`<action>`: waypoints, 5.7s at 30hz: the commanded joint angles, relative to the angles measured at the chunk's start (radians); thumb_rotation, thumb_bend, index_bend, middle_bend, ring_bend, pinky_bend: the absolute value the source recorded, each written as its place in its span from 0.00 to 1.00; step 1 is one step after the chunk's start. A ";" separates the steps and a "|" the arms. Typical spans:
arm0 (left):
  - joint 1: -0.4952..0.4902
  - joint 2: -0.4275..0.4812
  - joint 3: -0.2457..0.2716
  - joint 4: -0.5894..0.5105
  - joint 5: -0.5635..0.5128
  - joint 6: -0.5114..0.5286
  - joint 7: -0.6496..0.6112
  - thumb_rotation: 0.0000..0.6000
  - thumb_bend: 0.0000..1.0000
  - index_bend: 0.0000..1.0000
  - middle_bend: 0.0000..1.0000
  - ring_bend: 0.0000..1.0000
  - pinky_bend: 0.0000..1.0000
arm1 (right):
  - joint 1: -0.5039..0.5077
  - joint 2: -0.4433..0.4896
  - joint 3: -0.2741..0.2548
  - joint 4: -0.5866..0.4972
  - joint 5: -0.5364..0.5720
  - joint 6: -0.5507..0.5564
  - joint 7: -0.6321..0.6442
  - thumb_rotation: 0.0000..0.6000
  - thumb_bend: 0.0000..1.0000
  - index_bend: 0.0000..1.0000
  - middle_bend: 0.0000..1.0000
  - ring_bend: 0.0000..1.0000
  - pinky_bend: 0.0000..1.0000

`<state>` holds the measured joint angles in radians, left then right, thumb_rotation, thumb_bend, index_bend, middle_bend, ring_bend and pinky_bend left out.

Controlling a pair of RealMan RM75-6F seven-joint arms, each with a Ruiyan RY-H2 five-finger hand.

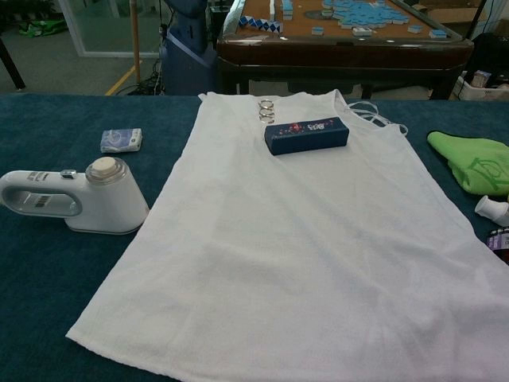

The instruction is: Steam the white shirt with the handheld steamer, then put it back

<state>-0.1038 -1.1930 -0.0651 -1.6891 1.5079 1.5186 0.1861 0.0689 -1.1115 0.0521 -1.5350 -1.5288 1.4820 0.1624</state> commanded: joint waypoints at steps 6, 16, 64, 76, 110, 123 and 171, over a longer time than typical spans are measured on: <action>-0.002 0.005 -0.004 0.002 -0.007 -0.002 -0.010 1.00 0.20 0.22 0.22 0.19 0.19 | 0.006 0.011 0.003 -0.004 -0.004 -0.003 0.003 1.00 0.21 0.16 0.25 0.10 0.08; -0.064 0.018 -0.047 0.012 -0.050 -0.080 -0.027 1.00 0.20 0.22 0.22 0.19 0.18 | 0.041 0.111 0.055 -0.093 -0.016 0.016 -0.061 1.00 0.21 0.16 0.25 0.10 0.08; -0.366 -0.335 -0.134 0.273 -0.364 -0.373 0.184 1.00 0.20 0.20 0.22 0.18 0.14 | 0.045 0.166 0.065 -0.124 0.024 0.016 -0.047 1.00 0.21 0.16 0.25 0.10 0.08; -0.411 -0.411 -0.161 0.425 -0.364 -0.384 0.127 1.00 0.20 0.29 0.26 0.21 0.14 | 0.043 0.161 0.066 -0.114 0.030 0.017 -0.034 1.00 0.21 0.16 0.25 0.10 0.08; -0.472 -0.518 -0.120 0.644 -0.231 -0.402 -0.059 1.00 0.20 0.67 0.47 0.41 0.24 | 0.024 0.157 0.061 -0.117 0.044 0.025 -0.035 1.00 0.21 0.16 0.25 0.10 0.08; -0.467 -0.540 -0.119 0.706 -0.209 -0.380 -0.115 1.00 0.20 0.73 0.71 0.61 0.62 | 0.026 0.153 0.062 -0.117 0.048 0.017 -0.039 1.00 0.21 0.16 0.25 0.10 0.08; -0.588 -0.410 -0.232 0.379 -0.271 -0.498 -0.213 1.00 0.20 0.83 0.89 0.77 0.78 | 0.351 0.066 -0.073 -0.239 -0.172 -0.516 -0.127 1.00 0.75 0.09 0.15 0.03 0.06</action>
<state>-0.6780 -1.5885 -0.2898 -1.3147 1.2411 1.0249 -0.0364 0.3903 -1.0207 -0.0050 -1.7656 -1.6875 1.0036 0.0487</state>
